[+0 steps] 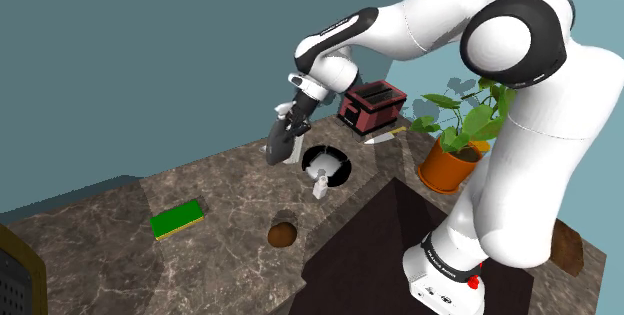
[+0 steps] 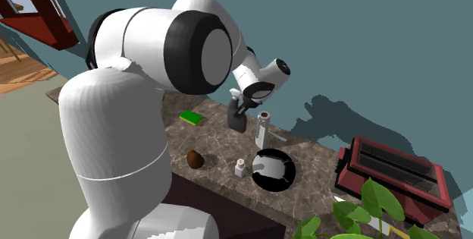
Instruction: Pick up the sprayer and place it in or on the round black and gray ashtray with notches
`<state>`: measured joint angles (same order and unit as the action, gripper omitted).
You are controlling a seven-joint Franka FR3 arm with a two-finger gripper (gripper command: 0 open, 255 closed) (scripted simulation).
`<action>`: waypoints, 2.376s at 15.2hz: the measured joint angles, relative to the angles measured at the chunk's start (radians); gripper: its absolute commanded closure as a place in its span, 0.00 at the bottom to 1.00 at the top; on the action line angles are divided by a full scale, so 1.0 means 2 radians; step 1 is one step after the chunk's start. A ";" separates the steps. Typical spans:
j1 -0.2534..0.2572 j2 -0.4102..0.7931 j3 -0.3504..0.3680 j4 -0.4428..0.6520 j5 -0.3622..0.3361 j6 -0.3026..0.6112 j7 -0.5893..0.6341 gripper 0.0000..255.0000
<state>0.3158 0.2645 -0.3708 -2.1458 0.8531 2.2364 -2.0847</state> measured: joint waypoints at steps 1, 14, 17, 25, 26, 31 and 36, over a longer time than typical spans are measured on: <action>-0.007 -0.001 -0.005 -0.003 -0.002 -0.005 -0.010 1.00; -0.104 -0.003 -0.078 -0.009 -0.050 -0.085 -0.128 1.00; -0.130 0.011 -0.093 0.007 -0.059 -0.109 -0.155 1.00; -0.152 0.052 -0.090 0.016 -0.036 -0.103 -0.198 1.00; -0.153 0.058 -0.088 0.016 -0.031 -0.100 -0.201 1.00; -0.160 0.084 -0.079 0.019 -0.012 -0.088 -0.221 1.00; -0.161 0.087 -0.078 0.020 -0.009 -0.087 -0.223 1.00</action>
<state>-0.0056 0.4383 -0.5263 -2.1062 0.8343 2.0628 -2.5304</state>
